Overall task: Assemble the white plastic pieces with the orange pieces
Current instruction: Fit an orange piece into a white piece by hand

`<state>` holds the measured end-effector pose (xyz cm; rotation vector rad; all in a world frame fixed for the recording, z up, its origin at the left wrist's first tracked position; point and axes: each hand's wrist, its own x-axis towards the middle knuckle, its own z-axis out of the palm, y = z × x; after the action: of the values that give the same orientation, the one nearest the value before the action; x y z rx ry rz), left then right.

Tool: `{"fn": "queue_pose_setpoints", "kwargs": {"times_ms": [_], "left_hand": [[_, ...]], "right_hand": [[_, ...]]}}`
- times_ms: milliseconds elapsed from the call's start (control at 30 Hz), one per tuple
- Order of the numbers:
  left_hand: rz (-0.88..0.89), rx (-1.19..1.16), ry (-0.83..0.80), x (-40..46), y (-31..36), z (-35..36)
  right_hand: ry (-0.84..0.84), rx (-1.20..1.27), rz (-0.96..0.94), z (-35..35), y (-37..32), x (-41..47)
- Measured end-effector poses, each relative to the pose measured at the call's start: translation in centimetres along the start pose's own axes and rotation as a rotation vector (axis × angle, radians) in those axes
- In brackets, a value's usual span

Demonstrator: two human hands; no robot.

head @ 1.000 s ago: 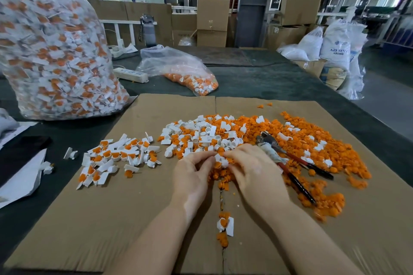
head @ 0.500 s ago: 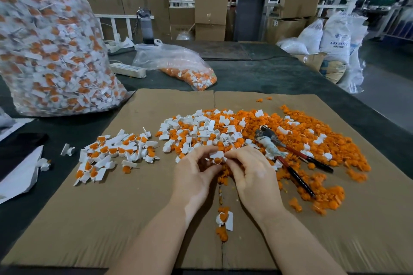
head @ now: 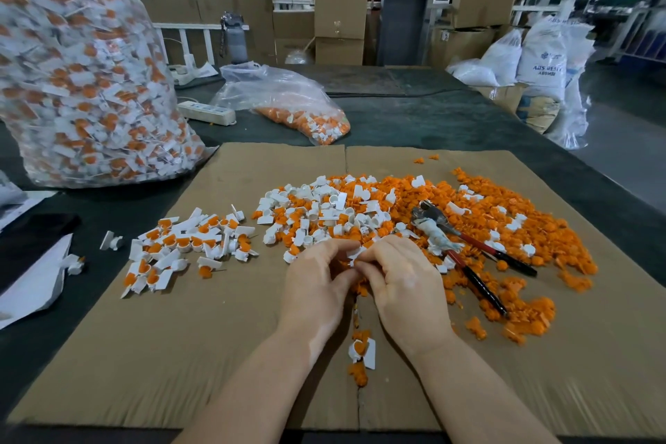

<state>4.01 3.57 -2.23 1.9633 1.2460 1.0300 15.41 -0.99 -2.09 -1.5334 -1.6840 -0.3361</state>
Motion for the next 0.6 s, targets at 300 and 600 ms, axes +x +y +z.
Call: {"fn": "queue_pose_setpoints", "kwargs": {"times_ms": [300,600], "left_hand": [[-0.062,-0.114,0.018,-0.04,0.10,-0.18],[0.005,0.002,-0.010,-0.27,0.30,-0.16]], "right_hand": [[0.075,0.128,0.062,-0.23,0.33,-0.16],[-0.006,0.087,0.023,-0.18,0.01,0.03]]}}
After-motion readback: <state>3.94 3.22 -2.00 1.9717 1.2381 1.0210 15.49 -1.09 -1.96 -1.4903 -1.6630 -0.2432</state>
